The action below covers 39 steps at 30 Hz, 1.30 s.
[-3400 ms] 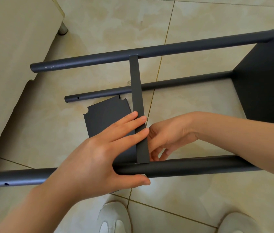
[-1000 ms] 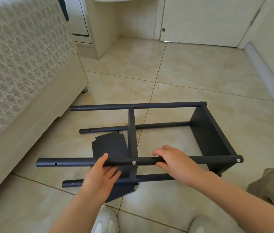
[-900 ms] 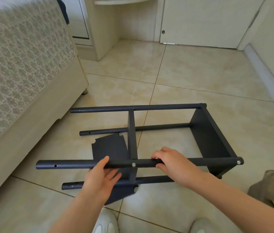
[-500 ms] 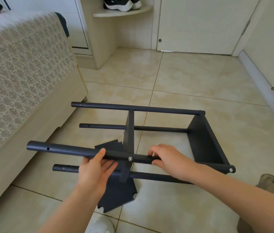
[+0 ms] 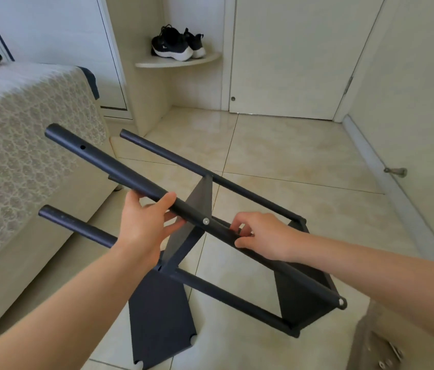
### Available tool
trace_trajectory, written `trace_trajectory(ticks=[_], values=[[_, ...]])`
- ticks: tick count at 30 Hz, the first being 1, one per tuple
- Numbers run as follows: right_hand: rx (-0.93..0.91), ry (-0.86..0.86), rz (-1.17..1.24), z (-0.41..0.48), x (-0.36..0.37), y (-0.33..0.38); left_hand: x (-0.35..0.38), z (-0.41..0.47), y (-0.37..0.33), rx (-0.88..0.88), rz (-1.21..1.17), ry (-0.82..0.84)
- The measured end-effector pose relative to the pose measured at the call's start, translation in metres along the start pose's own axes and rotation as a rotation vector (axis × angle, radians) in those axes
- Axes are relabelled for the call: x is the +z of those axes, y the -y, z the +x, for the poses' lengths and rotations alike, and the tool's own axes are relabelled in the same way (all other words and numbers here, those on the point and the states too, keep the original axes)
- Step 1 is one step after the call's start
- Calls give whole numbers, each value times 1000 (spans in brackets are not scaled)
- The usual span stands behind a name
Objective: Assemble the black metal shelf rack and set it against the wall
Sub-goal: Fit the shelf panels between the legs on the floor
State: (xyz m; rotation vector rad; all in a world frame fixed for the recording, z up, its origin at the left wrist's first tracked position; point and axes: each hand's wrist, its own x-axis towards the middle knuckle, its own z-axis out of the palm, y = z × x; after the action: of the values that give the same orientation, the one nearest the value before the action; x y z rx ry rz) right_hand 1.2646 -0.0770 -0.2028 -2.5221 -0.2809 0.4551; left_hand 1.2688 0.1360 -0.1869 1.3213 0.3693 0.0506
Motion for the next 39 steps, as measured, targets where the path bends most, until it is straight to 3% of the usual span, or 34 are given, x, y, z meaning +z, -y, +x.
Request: trace_trajectory(ticks=[5,10,18,23,28,34,39], values=[[74,-4,73,-20,-7,2,24,-11,-32,27,128,109],[161,63,344,-41,-3,-4,43,-27,-56,6,249,221],[237,-41,581,-62,26,-9,57,-57,-64,128,449,349],[268,-11,531,-80,8,-22,54,-77,-55,229,621,426],[375,-159,424,-99,-51,-58,45,-94,-48,258,750,507],[549,-513,571,-113,-88,-100,39,-103,-44,322,793,598],[525,-629,688,-114,-98,-107,30,-101,-45,370,881,655]])
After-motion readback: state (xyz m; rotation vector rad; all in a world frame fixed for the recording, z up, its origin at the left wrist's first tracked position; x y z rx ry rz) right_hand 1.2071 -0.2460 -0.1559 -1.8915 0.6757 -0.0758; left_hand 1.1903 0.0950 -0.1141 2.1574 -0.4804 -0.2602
